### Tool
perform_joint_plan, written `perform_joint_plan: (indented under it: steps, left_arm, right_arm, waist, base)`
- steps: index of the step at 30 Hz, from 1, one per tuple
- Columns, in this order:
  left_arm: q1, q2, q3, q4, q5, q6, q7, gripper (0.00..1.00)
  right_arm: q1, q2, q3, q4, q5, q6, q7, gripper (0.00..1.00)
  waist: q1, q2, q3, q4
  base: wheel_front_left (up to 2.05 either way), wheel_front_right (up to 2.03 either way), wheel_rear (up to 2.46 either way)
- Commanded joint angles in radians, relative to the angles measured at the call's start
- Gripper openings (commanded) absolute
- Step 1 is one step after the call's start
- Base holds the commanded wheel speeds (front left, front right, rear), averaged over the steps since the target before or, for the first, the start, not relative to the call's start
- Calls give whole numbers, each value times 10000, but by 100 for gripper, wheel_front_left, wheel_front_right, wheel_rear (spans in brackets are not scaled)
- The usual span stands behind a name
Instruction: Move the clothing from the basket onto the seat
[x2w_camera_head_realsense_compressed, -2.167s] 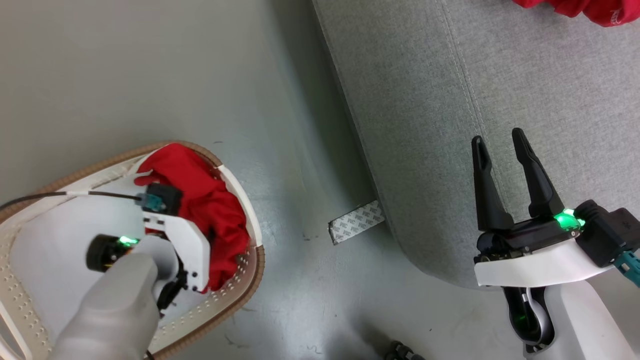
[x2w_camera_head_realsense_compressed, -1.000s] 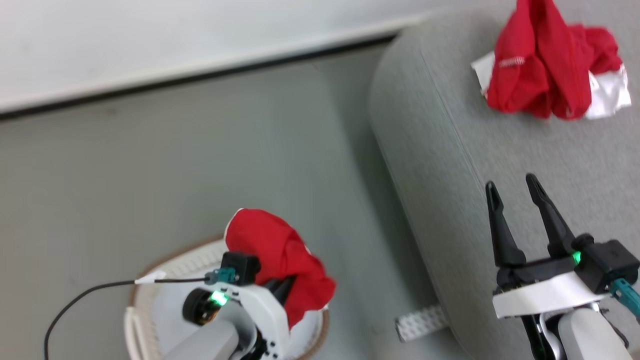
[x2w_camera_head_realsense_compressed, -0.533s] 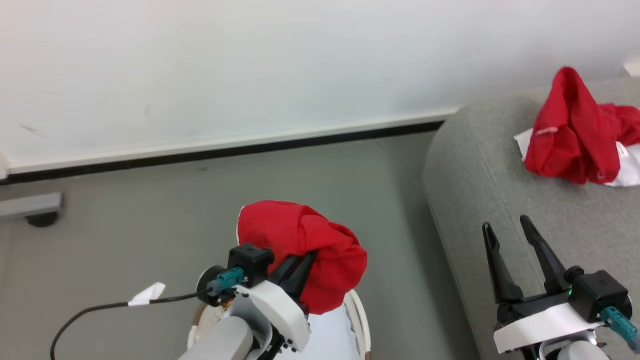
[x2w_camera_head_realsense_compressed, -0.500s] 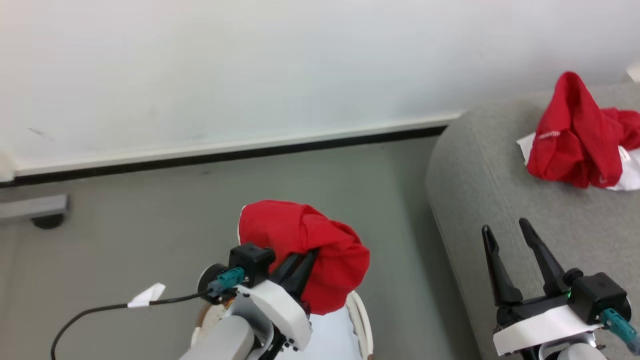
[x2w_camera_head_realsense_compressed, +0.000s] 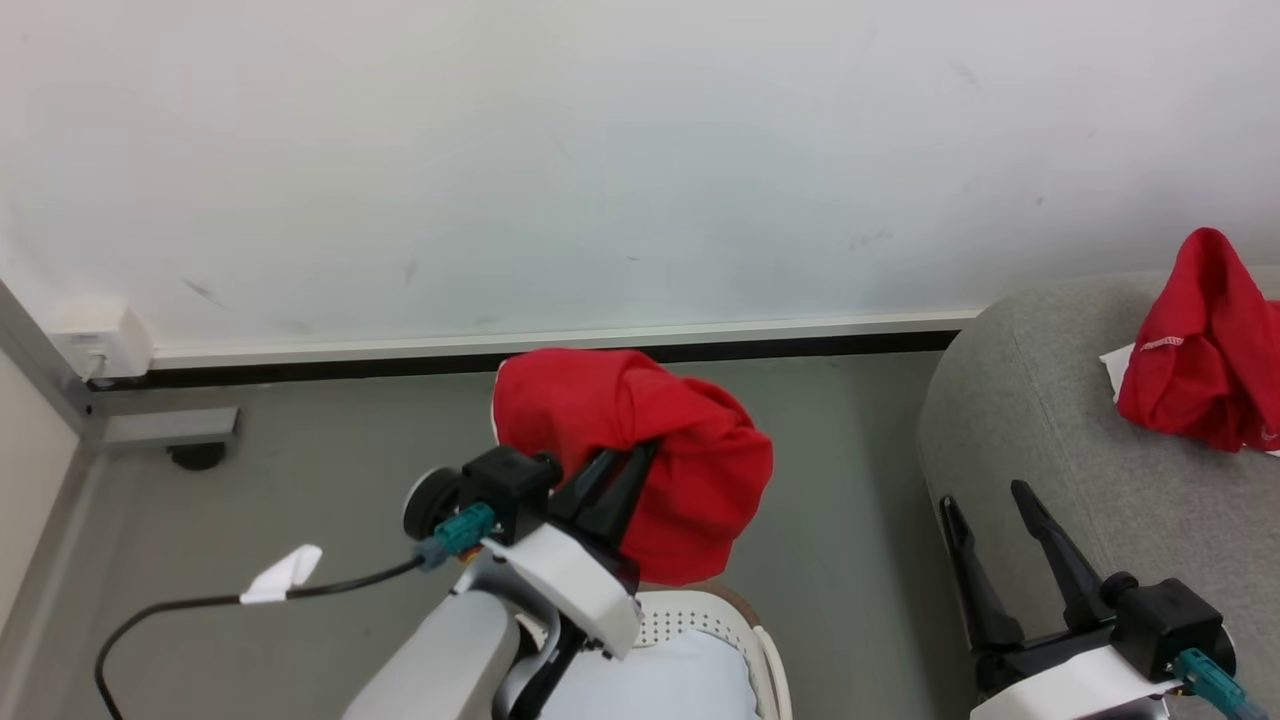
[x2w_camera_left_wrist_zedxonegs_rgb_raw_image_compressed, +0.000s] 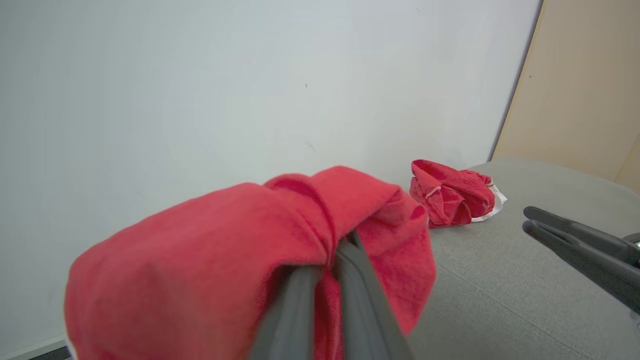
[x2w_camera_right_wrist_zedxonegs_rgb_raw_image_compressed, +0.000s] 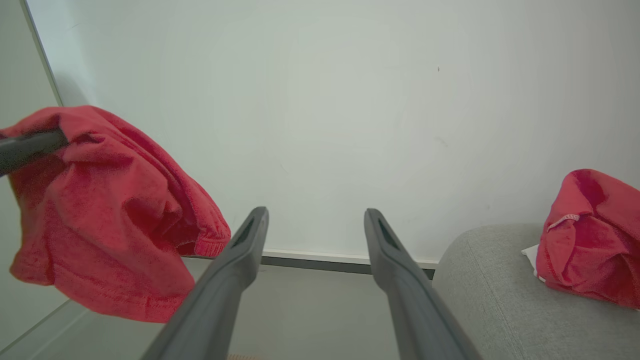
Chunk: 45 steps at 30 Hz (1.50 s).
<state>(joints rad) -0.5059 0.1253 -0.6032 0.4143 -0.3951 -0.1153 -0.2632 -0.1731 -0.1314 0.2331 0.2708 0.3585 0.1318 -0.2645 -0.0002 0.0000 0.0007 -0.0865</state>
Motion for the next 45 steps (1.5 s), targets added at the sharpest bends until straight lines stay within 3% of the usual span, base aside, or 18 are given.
perform_joint_plan:
  steps: [1, 17, 24, 42, 43, 44, 45]
  left_arm:
    - [-143, 48, 18, -61, 51, -19, -20, 0]
    - [-265, -9, 109, -353, -92, 118, -21, 0]
    - [-47, -71, -102, -432, -140, 66, -20, 0]
    - [595, -605, -2144, -863, -426, -105, 131, 0]
    - [590, -606, -2230, -863, -472, -113, 133, 0]
    - [586, -612, -2276, -848, -517, -114, 135, 0]
    - [581, -620, -2308, -835, -572, -118, 135, 0]
  right_arm:
    - [138, -74, 28, 39, 2, -22, 6, 100]
    - [54, -139, 649, 100, 103, -22, 6, 100]
    - [-117, -143, 1760, 254, 208, -22, 6, 100]
    - [-1194, -129, 3516, 1580, 743, -22, 4, 100]
    - [-1211, -122, 3534, 1610, 767, -22, 6, 72]
    - [-1240, -121, 3541, 1617, 782, -22, 6, 0]
    - [-1257, -124, 3531, 1622, 811, -22, 6, 0]
  waist:
    - [2, 0, -23, 45]
    - [2, 0, -25, 123]
    - [2, 0, -43, 189]
    - [2, 0, -59, 1460]
    - [2, 0, -67, 1534]
    - [2, 0, -77, 1604]
    - [2, 0, -84, 1667]
  base:
    - [0, 0, 0]
    - [0, 0, 0]
    - [0, 0, 0]
    - [0, 0, 0]
    - [0, 0, 0]
    - [0, 0, 0]
    - [0, 0, 0]
